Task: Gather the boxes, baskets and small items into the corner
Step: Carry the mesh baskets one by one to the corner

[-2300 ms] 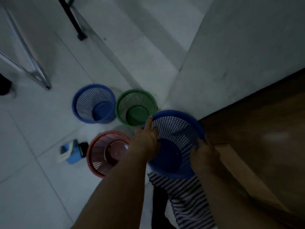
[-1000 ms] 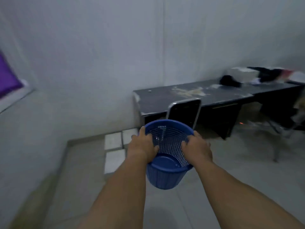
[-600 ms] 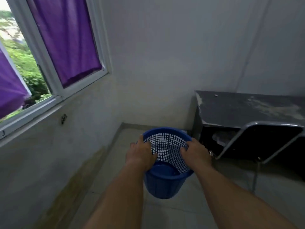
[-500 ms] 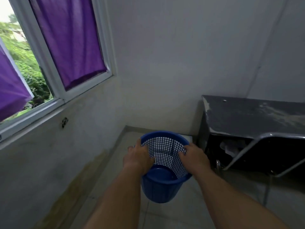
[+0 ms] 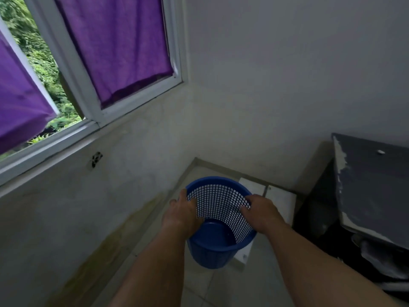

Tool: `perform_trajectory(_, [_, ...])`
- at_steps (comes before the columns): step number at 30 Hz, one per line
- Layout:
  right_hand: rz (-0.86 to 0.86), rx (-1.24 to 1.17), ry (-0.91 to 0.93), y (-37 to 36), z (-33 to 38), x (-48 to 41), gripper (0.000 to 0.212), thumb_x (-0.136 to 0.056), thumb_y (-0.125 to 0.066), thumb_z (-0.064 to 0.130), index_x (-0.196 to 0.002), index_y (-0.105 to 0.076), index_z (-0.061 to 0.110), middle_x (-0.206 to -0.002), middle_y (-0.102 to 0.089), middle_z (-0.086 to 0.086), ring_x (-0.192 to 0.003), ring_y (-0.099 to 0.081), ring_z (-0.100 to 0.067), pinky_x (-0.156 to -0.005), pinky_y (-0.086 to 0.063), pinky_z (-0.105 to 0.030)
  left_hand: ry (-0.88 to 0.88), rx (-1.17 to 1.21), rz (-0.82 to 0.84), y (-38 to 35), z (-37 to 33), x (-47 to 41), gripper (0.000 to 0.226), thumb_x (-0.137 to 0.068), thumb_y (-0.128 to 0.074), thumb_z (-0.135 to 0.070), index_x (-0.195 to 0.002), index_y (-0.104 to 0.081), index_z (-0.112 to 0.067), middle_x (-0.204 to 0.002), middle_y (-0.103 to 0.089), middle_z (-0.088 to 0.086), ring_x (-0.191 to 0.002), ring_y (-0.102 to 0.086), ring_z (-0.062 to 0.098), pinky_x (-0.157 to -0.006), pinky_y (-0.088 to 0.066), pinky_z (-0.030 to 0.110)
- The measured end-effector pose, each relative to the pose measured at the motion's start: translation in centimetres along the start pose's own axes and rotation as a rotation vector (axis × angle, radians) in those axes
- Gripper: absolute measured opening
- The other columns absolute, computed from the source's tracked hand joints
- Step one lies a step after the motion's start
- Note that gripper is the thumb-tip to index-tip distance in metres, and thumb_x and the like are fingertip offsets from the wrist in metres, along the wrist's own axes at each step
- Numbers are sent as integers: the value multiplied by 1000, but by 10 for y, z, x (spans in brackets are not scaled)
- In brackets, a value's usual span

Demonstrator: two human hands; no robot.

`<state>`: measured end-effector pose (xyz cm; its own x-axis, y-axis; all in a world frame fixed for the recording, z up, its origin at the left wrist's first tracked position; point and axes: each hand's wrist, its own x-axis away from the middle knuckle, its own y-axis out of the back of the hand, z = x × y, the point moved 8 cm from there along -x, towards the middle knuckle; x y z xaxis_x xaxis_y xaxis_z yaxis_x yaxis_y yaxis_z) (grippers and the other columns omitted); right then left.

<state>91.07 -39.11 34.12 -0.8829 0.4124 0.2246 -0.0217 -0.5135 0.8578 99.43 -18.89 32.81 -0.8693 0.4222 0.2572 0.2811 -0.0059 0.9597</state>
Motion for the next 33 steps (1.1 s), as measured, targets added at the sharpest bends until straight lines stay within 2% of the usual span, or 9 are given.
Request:
perform_trajectory(7, [81,22,-80,-23,25,-107,48,-96,-51,41,-137,-53,16,-133,-59,-7,-115,-59,-23,-92,-49,-32,-36,4,89,1,32,-107,63,-91,-56,-54,-141,-36,-22,-157,-7,7,-124,-41,36,-98,-46,46])
perform_trajectory(11, [86,-68,-192,-31,43,-162,49,-97,-50,41,-139,-50,15,-135,-58,-8,-117,-58,-25,-93,-48,-31,-80,29,141,8,53,-178,74,-88,-62,-50,-148,-27,-24,-160,2,11,-129,-36,38,-100,-46,47])
perform_trajectory(14, [71,-125,-259,-34,50,-204,48,-98,-49,40,-139,-50,14,-134,-59,-9,-117,-57,-26,-91,-47,-31,-97,49,164,16,66,-233,80,-90,-58,-52,-153,-17,-24,-161,8,16,-136,-27,41,-106,-40,50])
perform_trajectory(20, [65,-181,-357,-42,40,-295,44,-97,-52,39,-135,-54,16,-126,-63,-8,-108,-61,-25,-83,-46,-28,-136,83,223,2,69,-338,75,-90,-55,-55,-151,-22,-27,-161,4,12,-135,-29,37,-104,-41,48])
perform_trajectory(25, [117,-159,-389,-68,15,-396,47,-97,-50,42,-136,-53,16,-128,-63,-8,-113,-60,-26,-89,-46,-29,-95,219,277,-28,67,-435,75,-86,-56,-58,-149,-29,-28,-160,-5,8,-132,-35,35,-103,-44,47])
perform_trajectory(29, [185,-181,-442,-92,-7,-461,51,-97,-52,44,-139,-52,15,-130,-62,-9,-115,-59,-27,-92,-47,-33,-1,345,375,-52,61,-500,77,-87,-57,-59,-150,-29,-25,-161,2,3,-138,-30,33,-108,-38,44])
perform_trajectory(33, [215,-201,-492,-112,-31,-517,51,-97,-52,42,-140,-51,15,-130,-62,-10,-114,-60,-26,-92,-48,-33,17,367,419,-80,49,-559,77,-89,-56,-58,-151,-27,-23,-162,6,1,-139,-27,32,-109,-37,46])
